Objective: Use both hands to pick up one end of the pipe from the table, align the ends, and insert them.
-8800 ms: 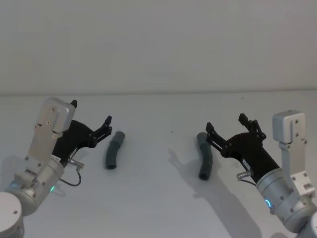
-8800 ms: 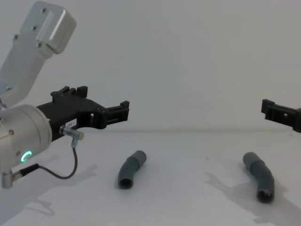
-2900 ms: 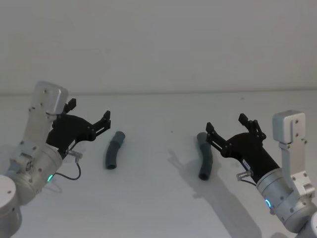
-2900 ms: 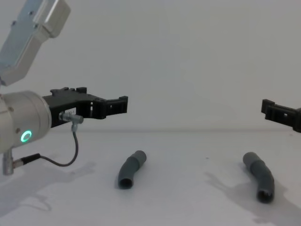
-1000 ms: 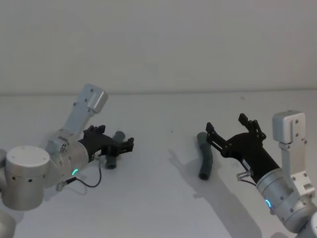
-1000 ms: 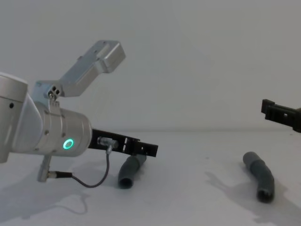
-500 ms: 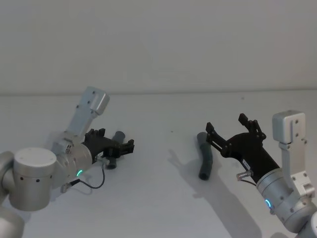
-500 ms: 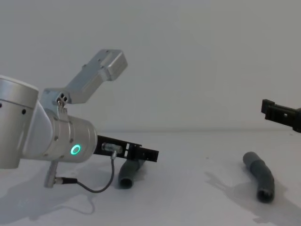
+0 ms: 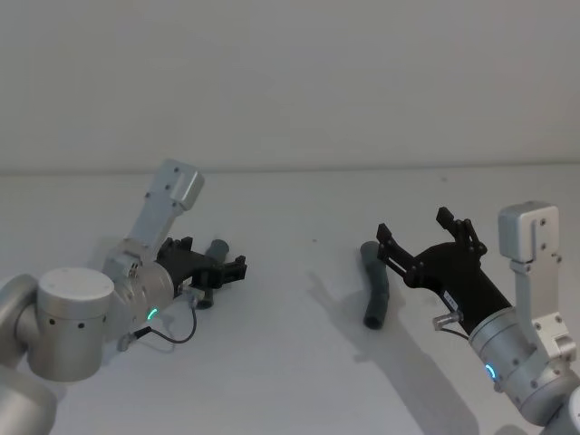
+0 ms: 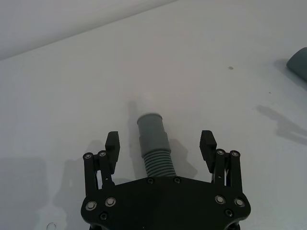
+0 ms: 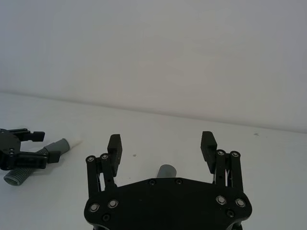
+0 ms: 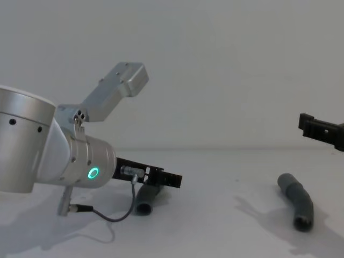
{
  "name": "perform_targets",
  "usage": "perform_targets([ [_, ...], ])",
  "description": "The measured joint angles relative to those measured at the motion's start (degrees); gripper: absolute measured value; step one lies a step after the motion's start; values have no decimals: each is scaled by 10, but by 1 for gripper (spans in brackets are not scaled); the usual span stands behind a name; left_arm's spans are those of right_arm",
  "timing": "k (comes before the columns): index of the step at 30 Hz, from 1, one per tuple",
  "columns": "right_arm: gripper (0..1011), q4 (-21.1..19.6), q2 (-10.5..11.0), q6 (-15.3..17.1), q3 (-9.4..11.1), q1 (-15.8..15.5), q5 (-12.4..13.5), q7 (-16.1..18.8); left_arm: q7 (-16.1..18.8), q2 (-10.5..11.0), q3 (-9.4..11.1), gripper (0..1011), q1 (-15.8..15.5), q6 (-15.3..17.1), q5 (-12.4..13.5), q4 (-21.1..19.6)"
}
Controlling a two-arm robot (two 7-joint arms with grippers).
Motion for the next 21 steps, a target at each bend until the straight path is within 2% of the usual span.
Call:
perform_targets([
  [21,1000,0,0,0,0,0,0,0,-6,-13,4,1001,-15,9,13,33],
])
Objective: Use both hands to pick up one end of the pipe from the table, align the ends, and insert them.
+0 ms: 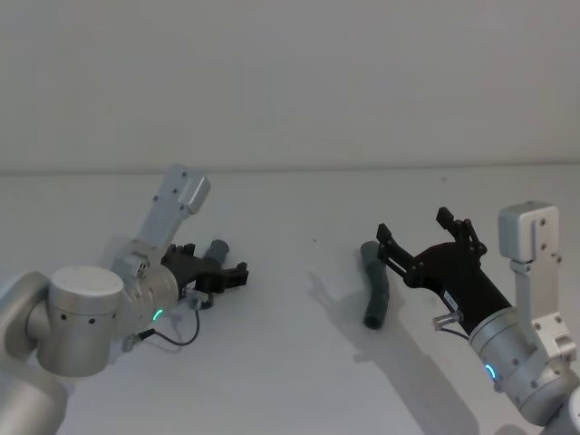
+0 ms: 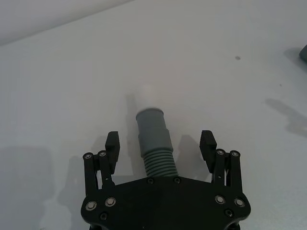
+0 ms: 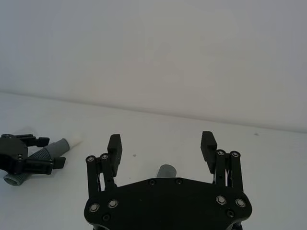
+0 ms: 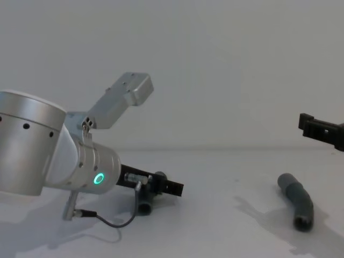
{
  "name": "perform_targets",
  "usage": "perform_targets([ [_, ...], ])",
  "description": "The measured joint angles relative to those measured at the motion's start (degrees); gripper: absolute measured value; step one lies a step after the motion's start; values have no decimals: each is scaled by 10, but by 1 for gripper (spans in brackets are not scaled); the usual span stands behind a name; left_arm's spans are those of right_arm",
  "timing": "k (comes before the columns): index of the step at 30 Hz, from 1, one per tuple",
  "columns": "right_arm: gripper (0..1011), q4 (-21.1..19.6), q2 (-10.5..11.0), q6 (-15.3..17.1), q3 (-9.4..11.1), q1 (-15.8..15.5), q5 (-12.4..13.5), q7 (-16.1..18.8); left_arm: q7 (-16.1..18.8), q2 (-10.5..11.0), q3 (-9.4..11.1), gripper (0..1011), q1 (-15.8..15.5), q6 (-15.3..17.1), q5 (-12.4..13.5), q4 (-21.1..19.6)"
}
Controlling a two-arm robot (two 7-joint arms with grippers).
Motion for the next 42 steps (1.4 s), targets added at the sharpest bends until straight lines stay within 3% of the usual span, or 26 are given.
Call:
perform_targets([
  [23,1000,0,0,0,0,0,0,0,-3,-4,-1,979,0,-22,13,15],
  [30,1000,0,0,0,0,0,0,0,-3,-5,-1,834,0,-25,14,16],
  [42,1000,0,0,0,0,0,0,0,-3,-5,-1,441,0,-27,15,17],
])
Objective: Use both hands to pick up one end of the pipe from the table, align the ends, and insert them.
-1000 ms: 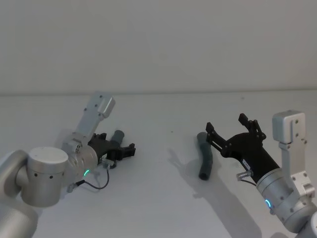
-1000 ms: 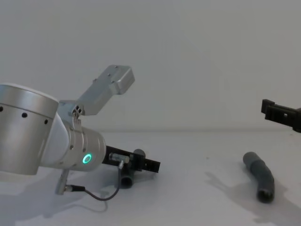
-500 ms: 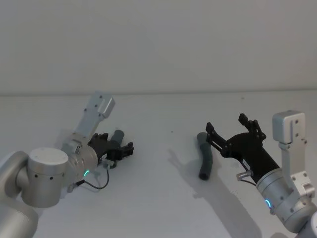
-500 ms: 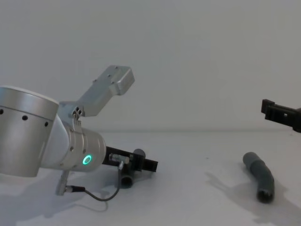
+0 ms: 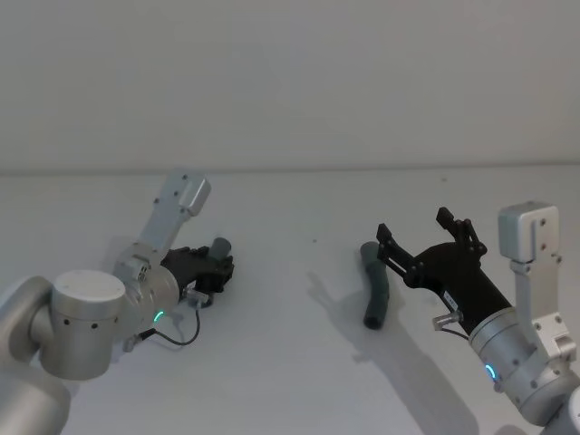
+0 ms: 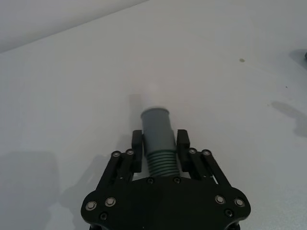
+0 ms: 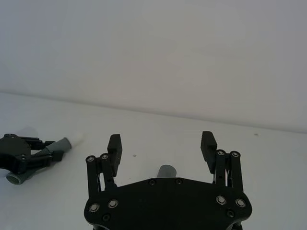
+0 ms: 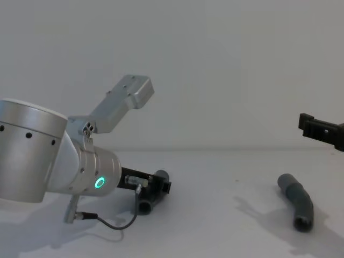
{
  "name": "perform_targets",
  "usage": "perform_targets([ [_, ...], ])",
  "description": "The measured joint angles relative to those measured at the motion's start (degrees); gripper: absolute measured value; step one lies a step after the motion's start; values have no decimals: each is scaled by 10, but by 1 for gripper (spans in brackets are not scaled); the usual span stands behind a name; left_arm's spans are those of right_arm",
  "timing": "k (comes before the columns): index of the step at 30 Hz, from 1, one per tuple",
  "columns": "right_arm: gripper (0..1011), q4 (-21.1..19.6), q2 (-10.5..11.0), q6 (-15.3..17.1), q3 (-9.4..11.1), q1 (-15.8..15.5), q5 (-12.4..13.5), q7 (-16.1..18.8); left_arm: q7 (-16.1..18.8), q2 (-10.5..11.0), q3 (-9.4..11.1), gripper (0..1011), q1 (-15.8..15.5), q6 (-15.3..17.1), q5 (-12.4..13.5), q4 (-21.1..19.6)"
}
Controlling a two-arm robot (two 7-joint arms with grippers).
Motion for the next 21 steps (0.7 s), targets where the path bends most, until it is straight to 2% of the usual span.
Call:
perform_targets([
  [3,1000,0,0,0,0,0,0,0,0,0,0,345,0,0,0,0],
  [21,1000,0,0,0,0,0,0,0,0,0,0,336,0,-1,1,1],
])
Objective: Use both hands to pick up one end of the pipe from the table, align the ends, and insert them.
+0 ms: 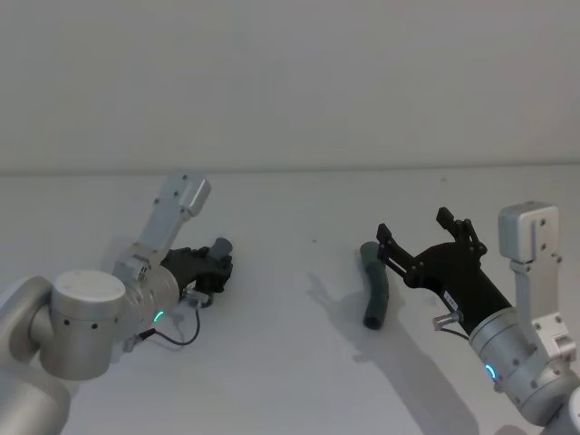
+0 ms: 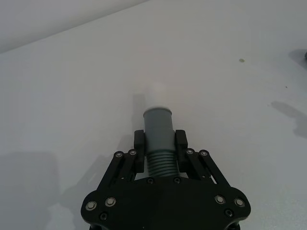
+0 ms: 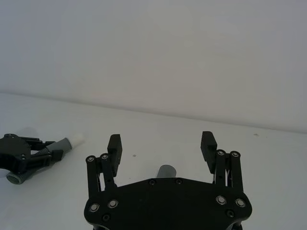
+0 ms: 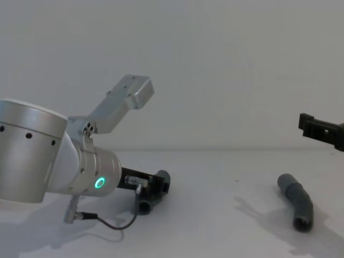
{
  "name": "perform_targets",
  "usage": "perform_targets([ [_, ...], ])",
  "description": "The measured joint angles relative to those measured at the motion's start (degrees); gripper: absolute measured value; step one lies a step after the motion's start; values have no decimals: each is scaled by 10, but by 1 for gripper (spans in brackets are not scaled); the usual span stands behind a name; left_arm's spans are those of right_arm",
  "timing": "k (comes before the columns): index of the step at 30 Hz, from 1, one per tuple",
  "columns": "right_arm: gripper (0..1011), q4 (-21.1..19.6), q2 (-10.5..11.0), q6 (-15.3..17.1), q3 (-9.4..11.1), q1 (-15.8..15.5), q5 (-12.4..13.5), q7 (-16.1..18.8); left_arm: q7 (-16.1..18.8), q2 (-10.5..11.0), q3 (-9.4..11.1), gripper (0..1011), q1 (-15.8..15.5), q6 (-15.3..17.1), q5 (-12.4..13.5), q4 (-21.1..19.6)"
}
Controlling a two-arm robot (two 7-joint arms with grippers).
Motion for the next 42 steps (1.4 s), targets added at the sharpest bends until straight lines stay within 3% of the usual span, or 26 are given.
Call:
perform_targets([
  [22,1000,0,0,0,0,0,0,0,-7,1,5,339,-5,-13,5,5],
  [32,1000,0,0,0,0,0,0,0,-51,12,22,339,-31,-74,21,26],
  [42,1000,0,0,0,0,0,0,0,-126,28,38,339,-72,-154,32,51],
])
